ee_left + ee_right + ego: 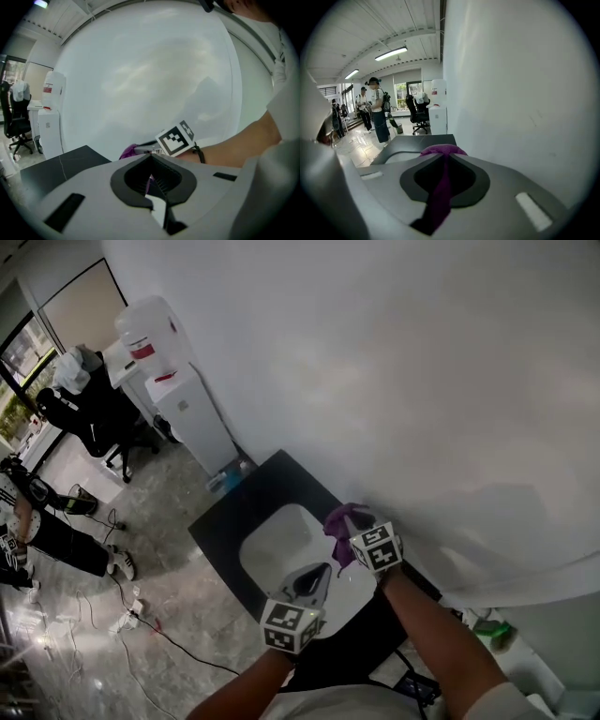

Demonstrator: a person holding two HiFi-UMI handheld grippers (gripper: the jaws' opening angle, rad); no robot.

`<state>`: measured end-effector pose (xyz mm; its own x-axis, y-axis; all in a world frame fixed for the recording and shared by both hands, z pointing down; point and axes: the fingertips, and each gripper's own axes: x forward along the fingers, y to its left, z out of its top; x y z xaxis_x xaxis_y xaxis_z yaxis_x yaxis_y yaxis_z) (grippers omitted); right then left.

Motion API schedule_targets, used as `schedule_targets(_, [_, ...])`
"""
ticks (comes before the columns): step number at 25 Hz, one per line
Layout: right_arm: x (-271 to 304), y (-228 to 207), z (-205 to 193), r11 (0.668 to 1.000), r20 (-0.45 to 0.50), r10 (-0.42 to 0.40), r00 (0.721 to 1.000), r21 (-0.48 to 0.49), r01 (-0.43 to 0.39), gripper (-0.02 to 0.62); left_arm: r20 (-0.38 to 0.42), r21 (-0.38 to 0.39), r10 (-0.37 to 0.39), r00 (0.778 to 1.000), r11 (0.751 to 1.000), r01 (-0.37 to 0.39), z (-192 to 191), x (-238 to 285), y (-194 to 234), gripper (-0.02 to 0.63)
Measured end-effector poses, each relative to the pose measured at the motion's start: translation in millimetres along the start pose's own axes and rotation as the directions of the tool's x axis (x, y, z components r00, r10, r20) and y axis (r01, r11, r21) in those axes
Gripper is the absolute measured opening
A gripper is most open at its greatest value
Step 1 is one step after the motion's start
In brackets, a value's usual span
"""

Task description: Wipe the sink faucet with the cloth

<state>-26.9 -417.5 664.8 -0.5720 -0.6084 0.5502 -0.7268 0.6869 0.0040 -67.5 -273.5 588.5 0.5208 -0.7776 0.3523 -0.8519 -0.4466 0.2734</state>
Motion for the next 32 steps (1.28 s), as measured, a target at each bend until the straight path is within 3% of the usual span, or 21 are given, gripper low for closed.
schedule_targets(6, [-44.3,55.9,-42.3,0.995,0.016,0.07,0.997,0.069,-0.071,0.031,0.006,-0.032,-0.005,1.0,0.999,0.006,-1.6,0.0,6.1,0.006])
schedule_targets(10, [-38.4,18.6,6.3,0.999,0.095,-0.01,0.995,0.048,0.005,0.031,0.011,-0.03,-0.004,1.0,1.0,0.005,0.3,-5.9,5.2,0.006])
schedule_targets(13, [-7.0,-17.0,20.9,0.997,0.056,-0.07,0.996,0.029,0.069,0.031,0.007,-0.03,0.0,1.0,1.0,0.0,1.1,-11.7,4.1,0.006])
schedule_targets(16, [-1.9,-17.8,4.2,0.997,0.029,-0.078,0.997,0.025,0.078,0.031,0.011,-0.027,0.0,1.0,1.0,0.0,3.0,-15.5,1.7,0.006])
schedule_targets(20, [-33.3,33.2,-34.4,0.993,0.07,-0.01,0.998,0.12,0.001,0.031,-0.002,-0.039,0.009,1.0,0.999,-0.009,-8.9,-14.2,12.9,0.006])
schedule_targets(23, [-42.9,59.4,-66.6,0.99,0.032,0.036,0.999,0.134,-0.04,0.031,-0.014,-0.051,0.005,1.0,0.999,-0.006,-14.1,-12.0,10.6,0.006])
schedule_targets(32, [8.5,20.4,-70.5,0.995,-0.03,-0.023,0.999,0.091,0.026,0.031,-0.014,-0.023,-0.004,1.0,1.0,0.004,-4.5,-5.3,-4.2,0.006])
